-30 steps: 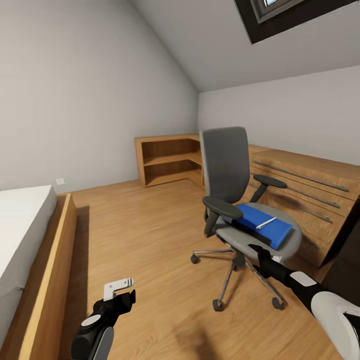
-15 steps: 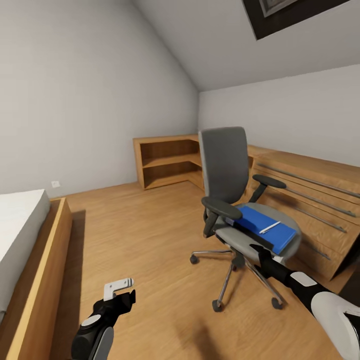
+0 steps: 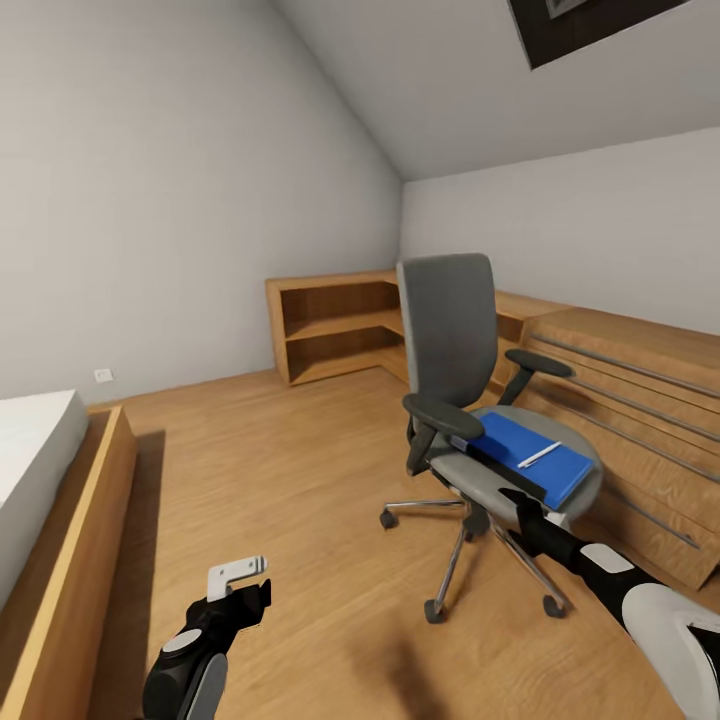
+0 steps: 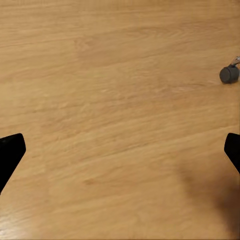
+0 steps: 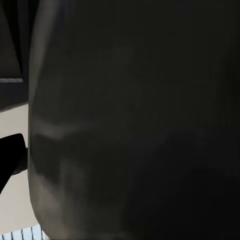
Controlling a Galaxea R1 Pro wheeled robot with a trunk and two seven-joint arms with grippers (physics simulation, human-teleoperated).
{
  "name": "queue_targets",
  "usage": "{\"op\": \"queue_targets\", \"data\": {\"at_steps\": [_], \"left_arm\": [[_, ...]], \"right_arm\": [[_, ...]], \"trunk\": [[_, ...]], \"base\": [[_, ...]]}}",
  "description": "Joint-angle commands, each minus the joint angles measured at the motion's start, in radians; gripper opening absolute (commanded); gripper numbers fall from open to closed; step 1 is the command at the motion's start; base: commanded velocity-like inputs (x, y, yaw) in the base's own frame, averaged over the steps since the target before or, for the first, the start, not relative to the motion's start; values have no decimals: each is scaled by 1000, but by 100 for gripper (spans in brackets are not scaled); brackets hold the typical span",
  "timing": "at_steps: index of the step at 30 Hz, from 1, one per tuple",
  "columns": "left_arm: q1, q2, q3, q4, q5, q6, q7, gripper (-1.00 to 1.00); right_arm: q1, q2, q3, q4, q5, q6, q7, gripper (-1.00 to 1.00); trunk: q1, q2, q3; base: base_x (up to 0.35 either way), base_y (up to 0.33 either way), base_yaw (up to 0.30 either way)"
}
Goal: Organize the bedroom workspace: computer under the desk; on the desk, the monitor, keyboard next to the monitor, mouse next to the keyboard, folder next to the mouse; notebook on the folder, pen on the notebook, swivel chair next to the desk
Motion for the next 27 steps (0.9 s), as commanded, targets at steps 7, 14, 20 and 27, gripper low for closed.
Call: {"op": "queue_targets", "data": {"at_steps": [7, 14, 20, 27], "left_arm": [[-1, 0, -1, -1, 11, 3, 9, 100], [-1, 0, -1, -1, 11, 5, 9, 100], [-1, 0, -1, -1, 11, 5, 9, 100], [-1, 0, -2, -1, 11, 5, 9, 100]], "right_arm": [[0, 0, 26, 3, 25, -1, -3, 100], [0, 0, 26, 3, 25, -1, -3, 100], [0, 0, 26, 3, 25, -1, -2, 100], [0, 0, 27, 3, 25, -1, -2, 100]], "trunk": [[1, 0, -1], [1, 0, -1], [1, 0, -1], [1, 0, -1]], "base": [[314, 83, 0], [126, 18, 0], [-148, 0, 0], [-30, 0, 0]]}}
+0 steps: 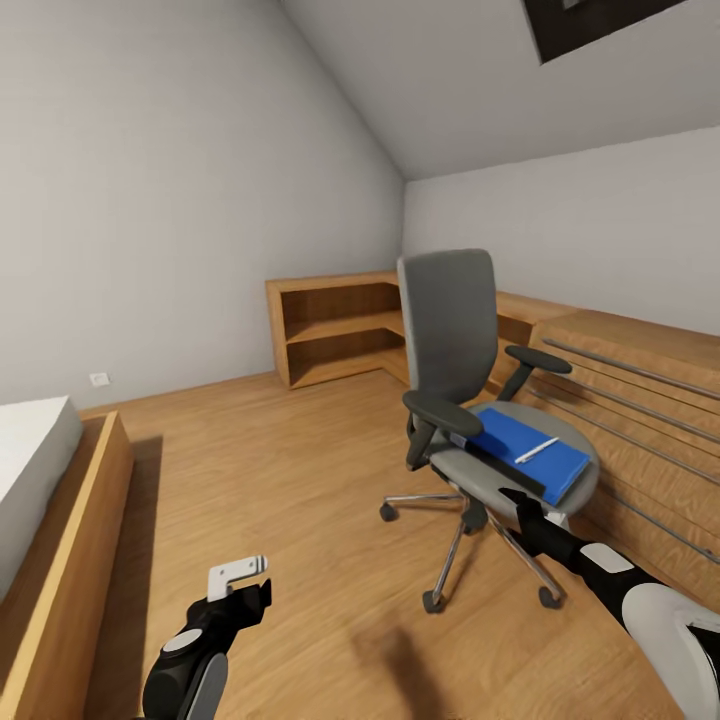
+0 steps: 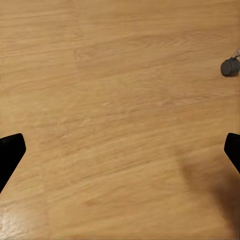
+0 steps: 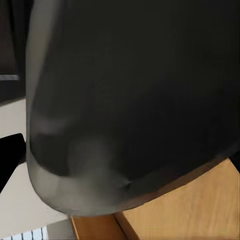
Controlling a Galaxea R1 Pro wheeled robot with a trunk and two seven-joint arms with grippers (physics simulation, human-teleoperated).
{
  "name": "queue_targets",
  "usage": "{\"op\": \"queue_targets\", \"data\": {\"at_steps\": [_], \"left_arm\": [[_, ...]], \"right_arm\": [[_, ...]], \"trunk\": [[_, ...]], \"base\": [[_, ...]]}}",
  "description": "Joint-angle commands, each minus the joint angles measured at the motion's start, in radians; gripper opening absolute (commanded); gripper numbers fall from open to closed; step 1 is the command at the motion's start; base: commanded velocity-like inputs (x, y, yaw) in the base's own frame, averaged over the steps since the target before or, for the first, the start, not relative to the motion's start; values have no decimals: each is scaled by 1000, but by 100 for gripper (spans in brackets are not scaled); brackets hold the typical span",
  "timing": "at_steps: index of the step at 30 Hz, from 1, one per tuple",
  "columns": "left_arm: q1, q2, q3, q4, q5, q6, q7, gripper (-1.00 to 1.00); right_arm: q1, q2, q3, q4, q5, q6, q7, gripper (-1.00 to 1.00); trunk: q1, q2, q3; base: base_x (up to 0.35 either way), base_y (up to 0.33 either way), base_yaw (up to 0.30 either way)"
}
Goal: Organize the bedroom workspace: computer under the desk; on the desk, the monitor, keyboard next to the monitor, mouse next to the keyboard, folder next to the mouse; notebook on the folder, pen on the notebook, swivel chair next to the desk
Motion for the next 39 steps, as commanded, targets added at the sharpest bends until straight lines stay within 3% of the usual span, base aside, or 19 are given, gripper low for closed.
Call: {"op": "queue_targets", "data": {"at_steps": [1, 21, 39], "left_arm": [[-1, 0, -1, -1, 11, 3, 9, 100], [0, 0, -1, -1, 11, 3, 9, 100], [-1, 0, -1, -1, 11, 3, 9, 100]], "right_arm": [[1, 0, 27, 3, 24, -1, -3, 100], [1, 0, 27, 3, 24, -1, -3, 100], [1, 0, 27, 3, 24, -1, -4, 100]], "trunk": [[0, 0, -1], [0, 0, -1], [0, 0, -1]], "base": [[-160, 0, 0], [-190, 0, 0], [-71, 0, 0]]}}
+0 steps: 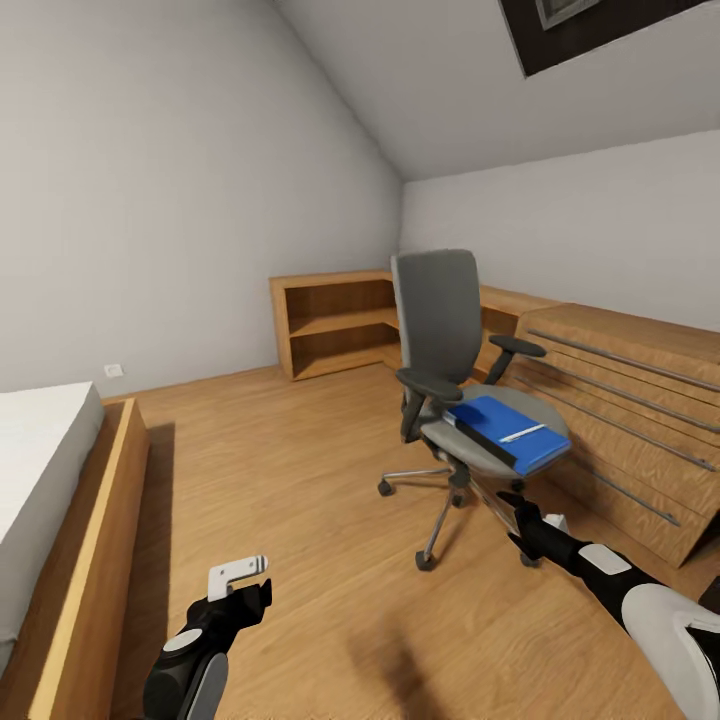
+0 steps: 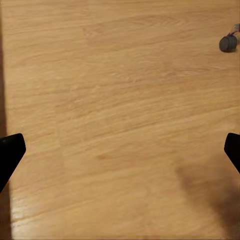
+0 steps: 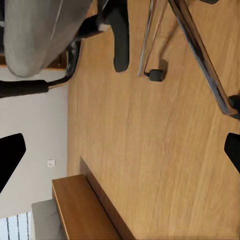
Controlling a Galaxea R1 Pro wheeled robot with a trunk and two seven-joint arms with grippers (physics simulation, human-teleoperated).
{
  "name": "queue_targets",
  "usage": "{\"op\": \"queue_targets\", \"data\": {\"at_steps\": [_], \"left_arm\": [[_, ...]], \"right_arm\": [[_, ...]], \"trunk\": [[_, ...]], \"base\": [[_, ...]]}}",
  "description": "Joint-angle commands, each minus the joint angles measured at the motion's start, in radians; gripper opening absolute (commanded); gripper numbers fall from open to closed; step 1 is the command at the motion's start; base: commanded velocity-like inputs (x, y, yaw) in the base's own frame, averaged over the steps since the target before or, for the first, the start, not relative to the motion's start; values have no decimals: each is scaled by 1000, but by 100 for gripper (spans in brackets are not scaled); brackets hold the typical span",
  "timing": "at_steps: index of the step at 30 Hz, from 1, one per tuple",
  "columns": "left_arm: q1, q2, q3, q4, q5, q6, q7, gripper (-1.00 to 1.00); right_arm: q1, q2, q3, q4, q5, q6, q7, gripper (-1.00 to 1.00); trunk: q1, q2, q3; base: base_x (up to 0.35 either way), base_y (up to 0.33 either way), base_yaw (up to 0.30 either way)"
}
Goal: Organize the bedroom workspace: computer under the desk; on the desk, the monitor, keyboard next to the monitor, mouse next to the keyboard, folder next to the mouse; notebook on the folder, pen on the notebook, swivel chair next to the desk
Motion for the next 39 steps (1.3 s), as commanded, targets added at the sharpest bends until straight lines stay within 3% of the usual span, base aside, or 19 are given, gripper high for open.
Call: {"op": "queue_targets", "data": {"at_steps": [1, 11, 22, 29, 36, 37, 38, 39], "left_arm": [[0, 0, -1, -1, 11, 3, 9, 100], [-1, -1, -3, -1, 11, 3, 9, 100], [0, -1, -4, -1, 11, 3, 9, 100], [-1, -1, -4, -1, 11, 3, 10, 100], [-1, -3, -20, 67, 10, -5, 18, 100], [0, -4, -27, 111, 8, -8, 27, 100], [0, -4, -29, 124, 8, -8, 32, 100], [0, -3, -29, 130, 8, -9, 34, 100]], "right_arm": [[-1, 0, -8, 0, 3, 6, 1, 100], [-1, 0, -8, 0, 3, 6, 1, 100], [-1, 0, -8, 0, 3, 5, 1, 100], [-1, 1, -8, -1, 5, -19, 0, 100], [2, 23, -4, 12, 104, -181, -2, 100], [23, 55, -4, 39, 199, -362, -3, 100], [38, 70, -3, 57, 249, -452, -4, 100], [45, 78, -3, 65, 275, -494, -4, 100]], "trunk": [[0, 0, -1], [0, 0, -1], [0, 0, -1], [-3, 1, 26], [-13, 16, 52], [-17, 23, 55], [-21, 30, 58], [-25, 37, 61]], "base": [[-30, 0, 0], [-222, 0, 0], [-28, 0, 0], [-1, 0, 0], [0, 0, 0], [0, 0, 0], [0, 0, 0], [0, 0, 0]]}}
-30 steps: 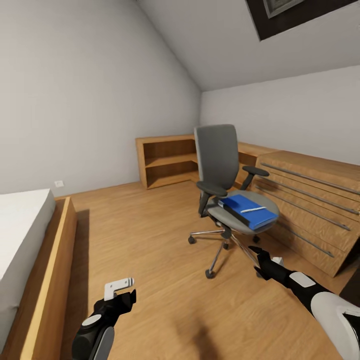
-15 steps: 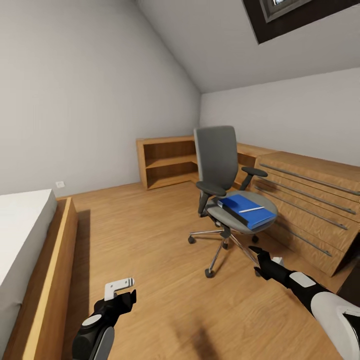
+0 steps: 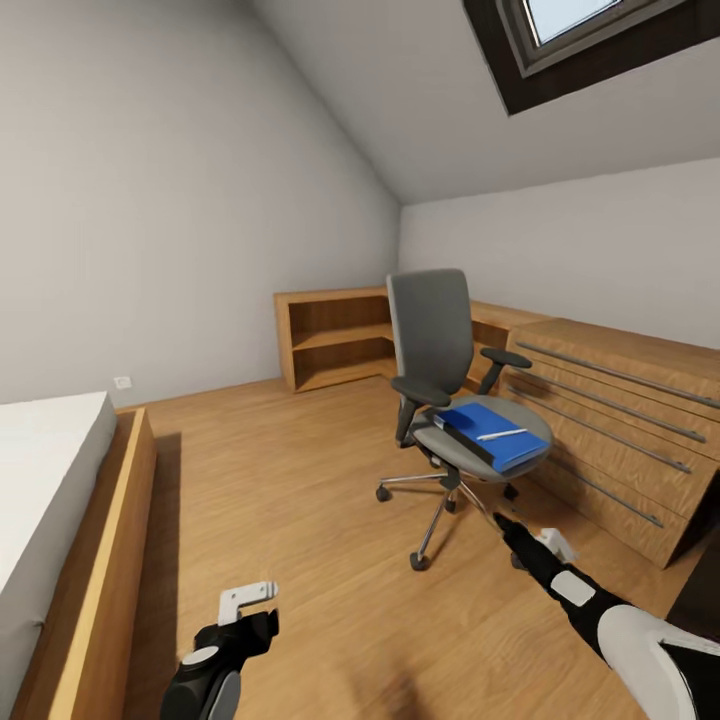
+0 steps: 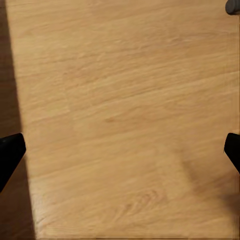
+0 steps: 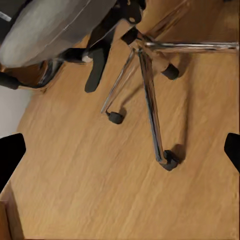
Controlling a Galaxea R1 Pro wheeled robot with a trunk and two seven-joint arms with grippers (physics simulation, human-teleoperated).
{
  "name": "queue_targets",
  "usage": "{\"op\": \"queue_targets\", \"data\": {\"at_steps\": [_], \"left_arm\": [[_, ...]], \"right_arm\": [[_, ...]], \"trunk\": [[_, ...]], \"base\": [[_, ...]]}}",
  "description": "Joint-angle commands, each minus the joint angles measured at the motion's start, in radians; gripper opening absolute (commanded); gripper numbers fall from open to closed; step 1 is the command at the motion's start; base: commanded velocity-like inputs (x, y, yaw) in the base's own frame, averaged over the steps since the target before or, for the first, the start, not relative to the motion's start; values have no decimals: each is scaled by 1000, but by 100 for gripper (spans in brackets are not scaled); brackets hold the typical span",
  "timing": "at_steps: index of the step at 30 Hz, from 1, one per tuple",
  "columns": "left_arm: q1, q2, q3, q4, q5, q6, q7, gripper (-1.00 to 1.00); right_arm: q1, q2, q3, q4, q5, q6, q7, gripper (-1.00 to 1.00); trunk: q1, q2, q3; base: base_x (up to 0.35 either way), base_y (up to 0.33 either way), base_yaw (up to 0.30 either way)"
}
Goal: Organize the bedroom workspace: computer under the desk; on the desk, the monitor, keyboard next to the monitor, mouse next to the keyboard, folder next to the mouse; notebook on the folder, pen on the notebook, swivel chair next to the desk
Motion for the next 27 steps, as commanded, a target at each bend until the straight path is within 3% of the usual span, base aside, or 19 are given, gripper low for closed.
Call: {"op": "queue_targets", "data": {"at_steps": [1, 2, 5, 6, 7, 10, 17, 27], "left_arm": [[0, 0, -2, 10, 10, 1, 12, 100], [0, 1, -2, 22, 10, -6, 15, 100], [-1, 2, -2, 31, 11, -24, 16, 100], [0, 4, -1, 62, 11, -67, 18, 100], [1, 5, -1, 78, 10, -91, 18, 100], [11, 5, -1, 101, 12, -148, 17, 100], [42, 6, -2, 166, 10, -281, 14, 100], [55, 15, -1, 255, 9, -434, 10, 100]], "right_arm": [[14, 17, -9, 15, 55, -81, 4, 100], [39, 45, -9, 27, 125, -179, 2, 100], [74, 67, -9, 32, 180, -257, -5, 100], [146, 86, -8, 35, 241, -378, -35, 100], [178, 92, -8, 36, 269, -443, -52, 100], [226, 103, -8, 37, 325, -571, -82, 100], [294, 129, -8, 37, 389, -747, -138, 100], [381, 175, -8, 37, 408, -954, -194, 100]], "trunk": [[-4, 7, 2], [-8, 14, 5], [-20, 35, 15], [-23, 42, 18], [-27, 49, 21], [-39, 70, 30], [-66, 119, 52], [-104, 189, 84]], "base": [[0, 0, 0], [0, 0, 0], [0, 0, 0], [0, 0, 0], [0, 0, 0], [0, 0, 0], [0, 0, 0], [0, 0, 0]]}}
